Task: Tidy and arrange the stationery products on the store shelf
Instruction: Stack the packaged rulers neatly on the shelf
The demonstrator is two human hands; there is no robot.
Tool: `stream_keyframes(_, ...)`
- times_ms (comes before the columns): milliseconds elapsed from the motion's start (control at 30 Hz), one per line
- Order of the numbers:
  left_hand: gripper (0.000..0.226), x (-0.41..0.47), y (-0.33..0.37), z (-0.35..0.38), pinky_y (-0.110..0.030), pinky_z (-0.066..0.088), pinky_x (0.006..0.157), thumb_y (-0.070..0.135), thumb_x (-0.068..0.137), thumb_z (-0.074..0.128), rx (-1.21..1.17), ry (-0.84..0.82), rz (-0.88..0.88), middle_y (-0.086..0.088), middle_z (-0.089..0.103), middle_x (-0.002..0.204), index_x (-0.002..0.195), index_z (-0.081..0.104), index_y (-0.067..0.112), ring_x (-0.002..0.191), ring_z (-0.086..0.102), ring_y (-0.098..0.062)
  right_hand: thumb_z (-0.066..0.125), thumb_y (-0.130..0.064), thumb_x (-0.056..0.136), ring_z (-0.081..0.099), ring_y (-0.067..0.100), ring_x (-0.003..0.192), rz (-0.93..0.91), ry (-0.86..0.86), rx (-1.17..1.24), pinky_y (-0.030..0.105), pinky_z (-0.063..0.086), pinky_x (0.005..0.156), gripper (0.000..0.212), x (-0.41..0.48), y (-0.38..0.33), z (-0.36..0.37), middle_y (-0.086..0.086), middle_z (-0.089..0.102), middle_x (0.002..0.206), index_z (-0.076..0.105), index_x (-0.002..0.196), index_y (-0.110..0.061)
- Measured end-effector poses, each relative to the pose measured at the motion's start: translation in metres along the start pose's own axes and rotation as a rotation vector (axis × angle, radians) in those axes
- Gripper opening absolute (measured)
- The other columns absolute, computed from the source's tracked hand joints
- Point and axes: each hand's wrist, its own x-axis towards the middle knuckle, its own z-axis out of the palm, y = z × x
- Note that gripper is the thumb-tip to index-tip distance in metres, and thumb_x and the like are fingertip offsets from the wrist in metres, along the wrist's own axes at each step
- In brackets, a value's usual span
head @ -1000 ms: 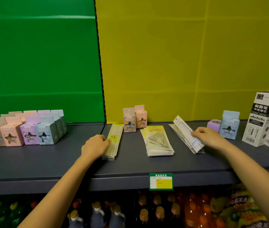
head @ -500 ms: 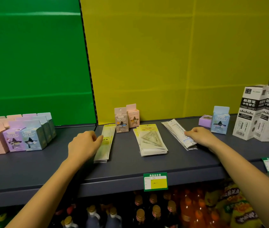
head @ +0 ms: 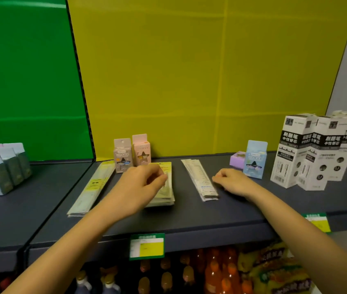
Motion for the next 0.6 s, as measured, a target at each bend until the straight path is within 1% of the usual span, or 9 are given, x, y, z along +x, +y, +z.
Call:
stream_keyframes(67,0.017,0.008,0.013,0.017,-0.014,0.034,0.054,0.024,0.093,0.047,0.036,-0.063,-0.015,0.014,0.053,0.069,0.080,0.058,0.023,0.062,0.049,-0.001,0.045,-0.030,0.094,0.057,0.021,0.095,-0.062,-0.078,-0.075,0.031,0.041,0.080,0.027,0.000,0.007,-0.006,0.009,0.065,0.108,0.062,0.097,-0.009)
stream_keyframes(133,0.019,0.017,0.025,0.037,-0.014,0.036,0.060,0.025,0.095,0.044,0.097,-0.126,-0.058,0.008,0.060,0.084,0.095,0.062,0.018,0.074,0.051,-0.005,0.042,-0.031,0.095,0.057,0.019,0.095,-0.133,-0.144,-0.101,0.029,0.040,0.078,0.026,0.000,0.016,-0.012,0.001,0.064,0.097,0.063,0.092,-0.016)
stream_keyframes(200,0.024,0.024,0.034,0.058,-0.026,0.042,0.075,0.024,0.095,0.042,0.124,-0.162,-0.122,-0.003,0.064,0.103,0.107,0.062,0.013,0.089,0.056,-0.017,0.040,-0.032,0.096,0.055,0.016,0.089,-0.188,-0.181,-0.082,0.026,0.038,0.073,0.025,0.000,0.022,-0.014,-0.005,0.059,0.086,0.061,0.087,-0.022)
stream_keyframes(267,0.027,0.030,0.040,0.076,-0.029,0.040,0.084,0.023,0.096,0.041,0.116,-0.173,-0.184,-0.008,0.060,0.114,0.113,0.057,0.011,0.101,0.055,-0.022,0.039,-0.032,0.096,0.054,0.016,0.092,-0.233,-0.200,-0.081,0.028,0.040,0.079,0.027,0.003,0.026,-0.014,-0.003,0.059,0.092,0.062,0.092,-0.019)
stream_keyframes(333,0.030,0.038,0.043,0.092,-0.031,0.039,0.089,0.024,0.097,0.038,0.107,-0.177,-0.256,-0.012,0.055,0.121,0.118,0.052,0.007,0.108,0.053,-0.026,0.039,-0.029,0.096,0.055,0.021,0.103,-0.268,-0.181,-0.099,0.034,0.042,0.091,0.032,0.007,0.027,-0.013,0.005,0.062,0.107,0.063,0.104,-0.010)
stream_keyframes(367,0.031,0.042,0.044,0.099,-0.031,0.039,0.091,0.024,0.097,0.037,0.095,-0.181,-0.300,-0.014,0.053,0.124,0.119,0.050,0.005,0.111,0.052,-0.027,0.039,-0.026,0.096,0.055,0.024,0.107,-0.283,-0.164,-0.100,0.037,0.042,0.095,0.033,0.010,0.027,-0.013,0.009,0.062,0.112,0.063,0.108,-0.006)
stream_keyframes(433,0.033,0.051,0.044,0.108,-0.032,0.038,0.090,0.024,0.097,0.037,0.053,-0.189,-0.393,-0.016,0.051,0.126,0.120,0.046,0.003,0.113,0.050,-0.029,0.040,-0.020,0.096,0.054,0.028,0.111,-0.295,-0.148,-0.069,0.037,0.041,0.095,0.032,0.014,0.030,-0.013,0.015,0.062,0.116,0.062,0.109,-0.002)
stream_keyframes(533,0.032,0.065,0.044,0.116,-0.030,0.035,0.082,0.023,0.096,0.037,-0.049,-0.186,-0.531,-0.017,0.050,0.127,0.120,0.042,0.003,0.112,0.050,-0.030,0.041,-0.017,0.095,0.053,0.023,0.118,-0.250,-0.155,0.036,0.028,0.039,0.096,0.031,0.024,0.034,-0.013,0.009,0.060,0.127,0.061,0.117,-0.009)
stream_keyframes(600,0.034,0.075,0.045,0.119,-0.027,0.033,0.079,0.022,0.096,0.036,-0.112,-0.181,-0.608,-0.018,0.050,0.128,0.124,0.038,0.003,0.107,0.051,-0.028,0.042,-0.017,0.095,0.051,0.021,0.120,-0.208,-0.166,0.096,0.026,0.038,0.094,0.032,0.033,0.033,-0.012,0.006,0.057,0.130,0.059,0.121,-0.012)
